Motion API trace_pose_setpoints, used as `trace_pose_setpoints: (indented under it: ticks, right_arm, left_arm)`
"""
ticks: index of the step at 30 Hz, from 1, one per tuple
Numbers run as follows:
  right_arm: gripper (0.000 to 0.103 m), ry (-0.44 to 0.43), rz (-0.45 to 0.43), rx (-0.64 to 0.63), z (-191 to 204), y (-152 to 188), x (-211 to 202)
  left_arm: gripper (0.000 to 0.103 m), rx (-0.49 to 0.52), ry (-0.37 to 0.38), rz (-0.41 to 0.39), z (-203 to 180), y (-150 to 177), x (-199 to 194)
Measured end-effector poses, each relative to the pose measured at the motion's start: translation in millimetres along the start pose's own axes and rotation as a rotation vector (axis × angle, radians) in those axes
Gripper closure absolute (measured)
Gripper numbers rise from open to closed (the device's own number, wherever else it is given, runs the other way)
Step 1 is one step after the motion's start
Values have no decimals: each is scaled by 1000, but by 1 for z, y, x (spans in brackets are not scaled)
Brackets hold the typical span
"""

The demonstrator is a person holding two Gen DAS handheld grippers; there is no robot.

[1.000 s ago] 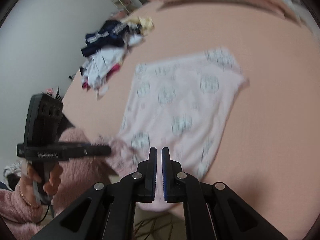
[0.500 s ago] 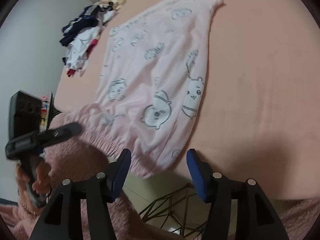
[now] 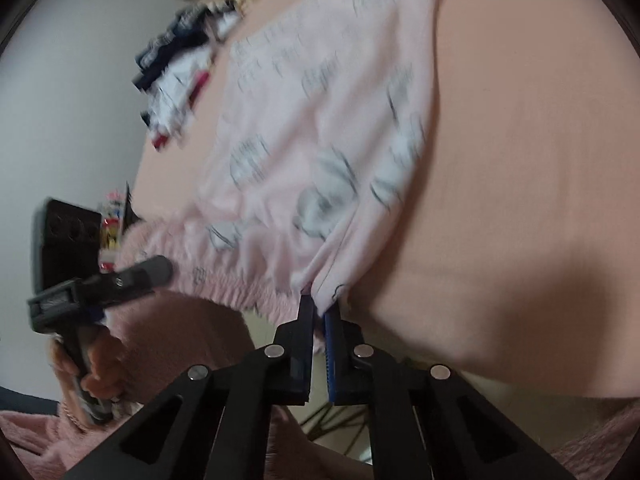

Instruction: Fold clothes

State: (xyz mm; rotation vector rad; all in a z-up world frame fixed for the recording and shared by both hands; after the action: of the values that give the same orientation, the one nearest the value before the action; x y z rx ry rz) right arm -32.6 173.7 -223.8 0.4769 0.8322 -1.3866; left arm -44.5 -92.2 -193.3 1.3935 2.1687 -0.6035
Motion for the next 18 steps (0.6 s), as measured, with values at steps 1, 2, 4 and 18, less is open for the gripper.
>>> trace_pose_setpoints:
  ticks: [1,2,4,18]
  right_arm:
    - [99,-11,-28,-14,6,-10,-10]
    - [99,-20,-52,-29,12,-21,-18]
    - [99,-22,-93,-60,22,-50,-23]
    - [64,261,-255,-229,39,-155,0]
  left_arm:
    - [88,12,15,-7,-3,-7,-3]
    - [88,23,30,-14,-7,-15,-6]
    - [88,42,26,-16,-9,-36,-3]
    - [61,168,-159,-95,22,-151,23]
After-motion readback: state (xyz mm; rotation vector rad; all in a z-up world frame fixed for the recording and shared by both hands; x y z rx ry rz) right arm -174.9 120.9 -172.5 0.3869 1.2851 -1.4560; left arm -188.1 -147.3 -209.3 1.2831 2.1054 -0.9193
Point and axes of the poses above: each gripper's, at about its wrist camera, not at the fingertips, and x roughly the way its jaws point, z to its left, y to its underside, the point moved 2 cm from there along x, roughly the way its jaws point
